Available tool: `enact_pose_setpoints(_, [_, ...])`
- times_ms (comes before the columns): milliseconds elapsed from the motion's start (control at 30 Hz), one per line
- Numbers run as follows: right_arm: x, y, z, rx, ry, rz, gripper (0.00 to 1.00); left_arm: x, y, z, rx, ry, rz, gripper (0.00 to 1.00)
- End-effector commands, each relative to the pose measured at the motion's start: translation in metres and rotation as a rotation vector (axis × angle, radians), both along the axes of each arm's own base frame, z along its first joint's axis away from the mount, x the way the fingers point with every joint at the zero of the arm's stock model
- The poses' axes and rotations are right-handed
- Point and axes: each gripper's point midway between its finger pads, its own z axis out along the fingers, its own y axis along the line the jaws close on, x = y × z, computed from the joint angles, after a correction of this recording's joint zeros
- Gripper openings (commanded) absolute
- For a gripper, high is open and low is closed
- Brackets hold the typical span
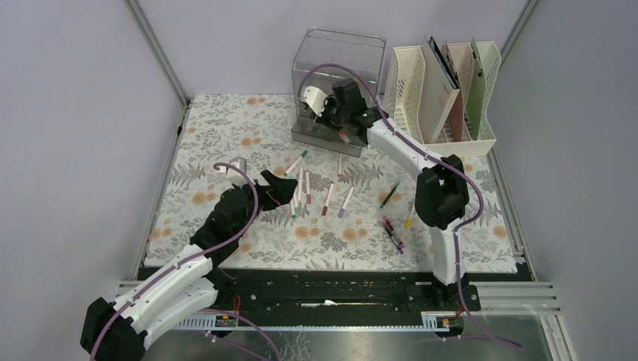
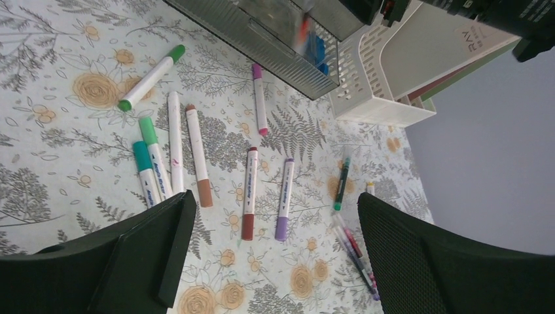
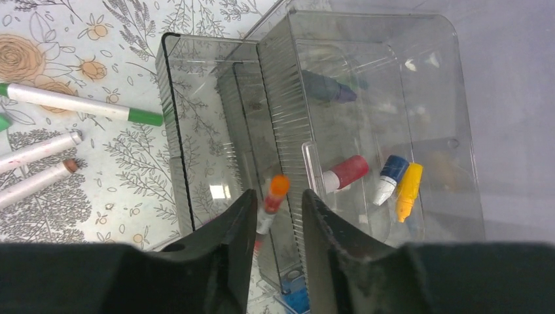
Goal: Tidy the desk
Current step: Place the stationery in the drawer.
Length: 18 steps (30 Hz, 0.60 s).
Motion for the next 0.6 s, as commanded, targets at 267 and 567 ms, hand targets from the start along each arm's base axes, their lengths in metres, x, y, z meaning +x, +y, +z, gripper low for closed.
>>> enact_pose_setpoints(267, [-0.018,0.004,0.014,0.109,0.048,-0.027,0.59,-0.004,-0.006,0.022,-0.245,-0.027,0.01,0.99])
enact_pose_setpoints(567, [-0.13,-0.005,0.054,0.342,0.428,0.121,0.76,-0.008,-0.021,0.02,-0.322,-0.015,-0.059,0.99])
